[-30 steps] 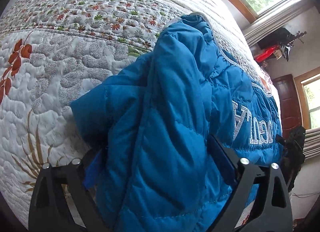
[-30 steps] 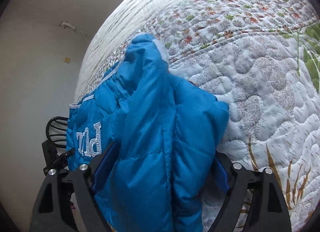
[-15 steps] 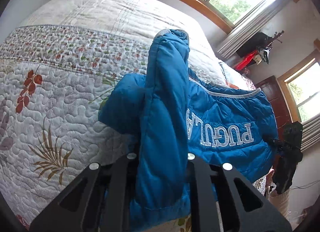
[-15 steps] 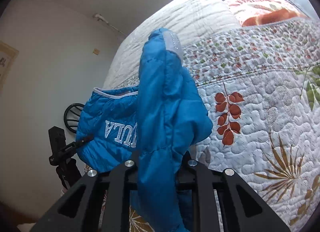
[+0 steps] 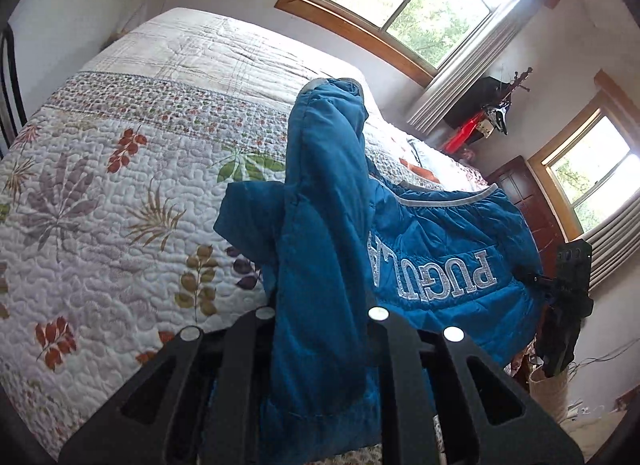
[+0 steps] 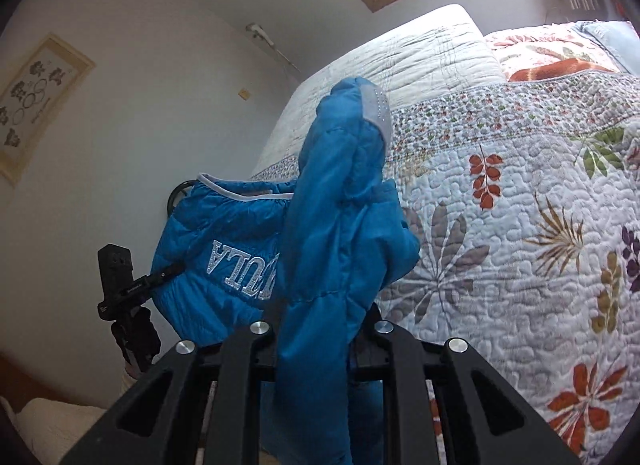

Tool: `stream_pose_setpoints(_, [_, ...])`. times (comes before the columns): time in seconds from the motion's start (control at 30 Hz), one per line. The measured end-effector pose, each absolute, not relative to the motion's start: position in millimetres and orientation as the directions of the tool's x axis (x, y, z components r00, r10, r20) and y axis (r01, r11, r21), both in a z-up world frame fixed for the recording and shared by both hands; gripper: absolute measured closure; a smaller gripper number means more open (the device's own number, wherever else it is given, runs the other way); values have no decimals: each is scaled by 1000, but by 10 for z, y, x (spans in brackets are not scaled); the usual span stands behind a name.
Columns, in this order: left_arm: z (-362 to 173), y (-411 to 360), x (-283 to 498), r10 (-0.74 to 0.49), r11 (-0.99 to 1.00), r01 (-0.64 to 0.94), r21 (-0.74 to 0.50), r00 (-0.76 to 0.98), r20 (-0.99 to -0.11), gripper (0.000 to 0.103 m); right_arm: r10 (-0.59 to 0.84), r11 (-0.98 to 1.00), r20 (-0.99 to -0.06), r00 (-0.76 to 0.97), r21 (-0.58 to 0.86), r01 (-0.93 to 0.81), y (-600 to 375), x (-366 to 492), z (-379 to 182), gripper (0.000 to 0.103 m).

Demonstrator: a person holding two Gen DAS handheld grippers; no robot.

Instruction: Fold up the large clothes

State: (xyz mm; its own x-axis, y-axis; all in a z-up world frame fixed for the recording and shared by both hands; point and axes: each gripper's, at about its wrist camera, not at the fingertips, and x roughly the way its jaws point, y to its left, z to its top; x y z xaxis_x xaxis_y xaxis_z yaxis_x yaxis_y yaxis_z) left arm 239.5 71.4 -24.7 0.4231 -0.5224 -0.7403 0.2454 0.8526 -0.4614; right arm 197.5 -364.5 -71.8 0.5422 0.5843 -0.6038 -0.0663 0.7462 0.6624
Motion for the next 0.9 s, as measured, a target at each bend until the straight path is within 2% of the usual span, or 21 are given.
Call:
stream_pose_setpoints(0.13, [-505, 825, 2009, -487, 873, 209, -440, 403, -775, 91, 588, 743, -635, 501, 669, -24, -3474, 1723, -1013, 86])
stream_pose_setpoints(0.33, [-1276, 949, 1751, -406, 914, 123, -388, 330, -852, 90, 541, 772, -729, 420, 629, 98, -3395, 1580, -1681, 86])
stream_pose_setpoints(0.4, [-1544, 996, 1722, -352, 936, 90, -341, 315, -881, 85, 484, 804, -784, 389, 574, 156, -3427, 1561, -1932, 85])
stream_pose_setpoints(0.47, [-1729, 1077, 1697, -373, 926, 73, -369, 306, -876, 80, 492, 787, -787, 372, 585, 196, -3489, 1531, -2165, 83])
stream_pose_setpoints(0.57, [-1868, 1150, 1663, -391, 917, 48, -396, 306, -868, 74, 514, 757, -770, 379, 615, 222, -3546, 1487, -2387, 79])
stream_pose_setpoints(0.7, [-1949, 1083, 1630, -346, 937, 79, -339, 334, -877, 65, 497, 767, -777, 387, 602, 224, -3522, 1450, -2483, 76])
stream_pose_setpoints(0.8, [-1946, 1111, 1662, -354, 933, 60, -354, 327, -876, 59, 503, 759, -772, 388, 609, 229, -3545, 1436, -2496, 73])
stream_pose_setpoints(0.9, [-1847, 1195, 1692, -376, 922, 29, -386, 299, -877, 54, 475, 775, -795, 378, 581, 248, -3590, 1387, -2378, 59])
